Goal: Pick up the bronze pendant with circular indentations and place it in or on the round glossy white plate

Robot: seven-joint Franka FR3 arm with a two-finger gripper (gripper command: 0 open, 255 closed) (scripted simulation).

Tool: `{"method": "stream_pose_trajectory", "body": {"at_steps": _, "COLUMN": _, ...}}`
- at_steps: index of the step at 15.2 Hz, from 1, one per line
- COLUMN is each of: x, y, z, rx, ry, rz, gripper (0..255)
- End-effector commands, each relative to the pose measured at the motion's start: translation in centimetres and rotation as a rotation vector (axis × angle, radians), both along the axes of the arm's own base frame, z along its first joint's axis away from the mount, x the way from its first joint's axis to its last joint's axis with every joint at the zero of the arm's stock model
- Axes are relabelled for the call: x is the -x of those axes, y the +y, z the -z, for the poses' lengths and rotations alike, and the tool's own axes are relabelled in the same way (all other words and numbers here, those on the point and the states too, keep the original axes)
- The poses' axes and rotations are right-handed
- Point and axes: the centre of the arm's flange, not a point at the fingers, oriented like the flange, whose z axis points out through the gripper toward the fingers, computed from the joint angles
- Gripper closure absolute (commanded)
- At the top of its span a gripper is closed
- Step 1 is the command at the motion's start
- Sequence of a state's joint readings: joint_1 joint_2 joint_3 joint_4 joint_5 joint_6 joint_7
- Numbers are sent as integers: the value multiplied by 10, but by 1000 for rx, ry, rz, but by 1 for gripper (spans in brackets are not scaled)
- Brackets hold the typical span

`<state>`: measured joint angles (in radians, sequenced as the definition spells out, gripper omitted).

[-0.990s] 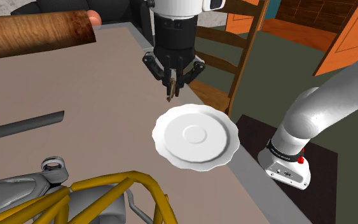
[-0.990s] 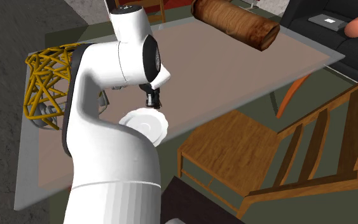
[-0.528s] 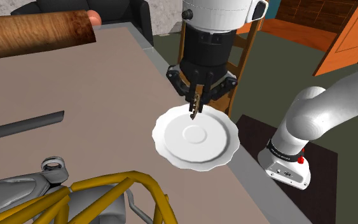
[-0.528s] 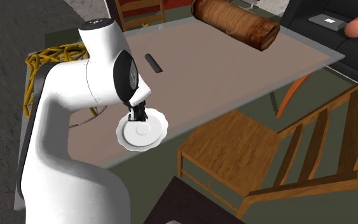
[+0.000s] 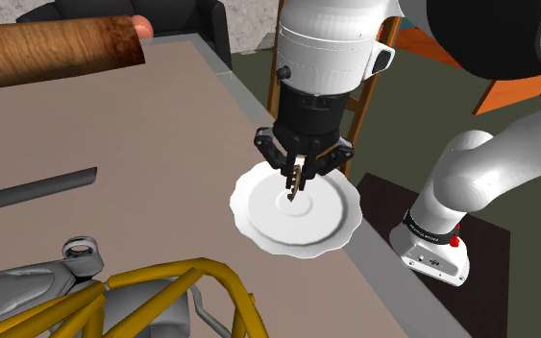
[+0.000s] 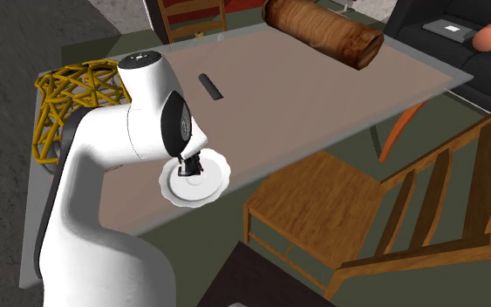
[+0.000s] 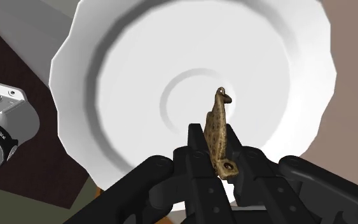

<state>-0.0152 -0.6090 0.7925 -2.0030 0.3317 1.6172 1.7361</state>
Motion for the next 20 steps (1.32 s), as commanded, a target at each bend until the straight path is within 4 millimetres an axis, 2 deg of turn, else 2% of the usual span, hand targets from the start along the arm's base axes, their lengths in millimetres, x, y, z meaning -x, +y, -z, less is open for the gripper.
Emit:
{"method": "stream_pose_trajectory", "body": {"at_steps": 1, "x": -1, "y": -1, "z": 16, "rx": 0, "ry": 0, "rz": 0, "gripper": 255}}
{"method": "stream_pose_trajectory", "body": {"at_steps": 9, "x": -1, "y": -1, "z": 16, "rx": 0, "ry": 0, "rz": 0, "gripper": 255}}
{"method": "stream_pose_trajectory", "body": {"at_steps": 10, "x": -1, "y": -1, "z": 16, "rx": 0, "ry": 0, "rz": 0, "gripper": 0}}
{"method": "stream_pose_trajectory", "body": {"at_steps": 15, "x": -1, "y": -1, "z": 16, "rx": 0, "ry": 0, "rz": 0, "gripper": 0}}
{"method": "stream_pose_trajectory", "body": {"at_steps": 19, "x": 5, "y": 0, "z": -34, "rx": 0, "ry": 0, "rz": 0, "gripper": 0}}
{"method": "stream_pose_trajectory", "body": {"at_steps": 20, "x": 5, "y": 0, "z": -34, "rx": 0, "ry": 0, "rz": 0, "gripper": 0}}
